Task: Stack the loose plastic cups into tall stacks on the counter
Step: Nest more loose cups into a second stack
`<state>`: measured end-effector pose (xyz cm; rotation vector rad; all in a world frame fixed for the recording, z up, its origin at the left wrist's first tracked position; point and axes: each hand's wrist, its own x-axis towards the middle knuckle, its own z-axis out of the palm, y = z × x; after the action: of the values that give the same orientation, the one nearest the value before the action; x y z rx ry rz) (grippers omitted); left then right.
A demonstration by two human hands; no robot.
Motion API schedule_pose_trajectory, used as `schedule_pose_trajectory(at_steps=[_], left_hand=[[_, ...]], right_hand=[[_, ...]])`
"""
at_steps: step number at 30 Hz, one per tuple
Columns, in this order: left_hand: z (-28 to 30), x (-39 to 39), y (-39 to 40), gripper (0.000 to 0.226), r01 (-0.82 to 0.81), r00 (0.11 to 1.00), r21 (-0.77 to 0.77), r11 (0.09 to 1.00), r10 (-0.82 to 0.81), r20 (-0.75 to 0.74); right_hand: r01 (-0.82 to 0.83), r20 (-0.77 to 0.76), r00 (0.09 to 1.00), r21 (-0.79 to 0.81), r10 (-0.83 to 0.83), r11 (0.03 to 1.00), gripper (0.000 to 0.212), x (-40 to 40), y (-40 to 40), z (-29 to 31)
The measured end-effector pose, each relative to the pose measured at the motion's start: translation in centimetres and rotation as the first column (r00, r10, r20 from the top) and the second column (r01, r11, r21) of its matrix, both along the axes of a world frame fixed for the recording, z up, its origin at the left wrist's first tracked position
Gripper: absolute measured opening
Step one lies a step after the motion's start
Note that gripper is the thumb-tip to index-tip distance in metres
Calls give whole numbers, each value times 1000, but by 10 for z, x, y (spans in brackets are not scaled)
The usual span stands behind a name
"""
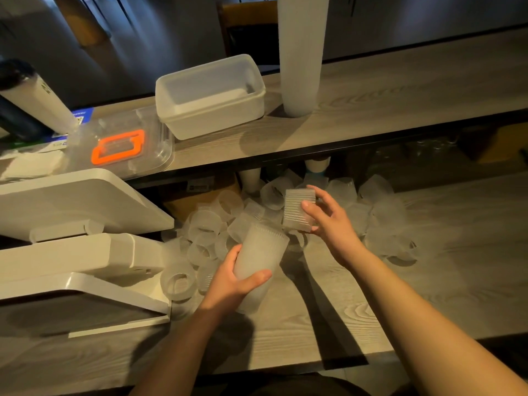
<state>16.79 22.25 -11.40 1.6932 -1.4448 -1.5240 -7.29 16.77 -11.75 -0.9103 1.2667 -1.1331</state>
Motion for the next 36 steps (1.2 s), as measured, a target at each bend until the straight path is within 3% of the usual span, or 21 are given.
schedule_pose_trajectory(at_steps=[3,8,16,20,24,26,29,32,36], left_hand=[[1,1,1,92,11,1000,-24,1000,-11,-1],[3,3,3,77,14,1000,-44,999,-14,6],[7,3,5,77,43,999,-38,998,-42,9],[9,3,2,80,4,1000,-55,998,-4,-9],[8,3,-1,92,-5,1000,-31,1000,5,-7],[8,2,-2,95,-33,999,-20,999,32,-23],[7,4,-6,94,-46,999,-15,999,46,-18],[7,7,-9,93,-57,998,-5,998,57,-1],[6,11,-12,94,-73,997,9,997,73,32]], right_hand=[[-62,-70,996,-10,61,998,69,5,2,9],[-185,-199,965,-52,172,981,50,12,4,17],[-348,-361,879,-39,312,937,43,29,7,18],[-399,-347,862,-13,370,917,45,50,16,8],[-369,-213,904,47,370,928,63,53,16,4],[-279,-147,946,76,288,957,59,49,11,-3],[-42,-250,966,100,66,994,44,37,-1,-28],[5,-506,859,150,73,989,61,20,-8,-62],[-151,-705,655,231,272,961,89,16,-14,-85]])
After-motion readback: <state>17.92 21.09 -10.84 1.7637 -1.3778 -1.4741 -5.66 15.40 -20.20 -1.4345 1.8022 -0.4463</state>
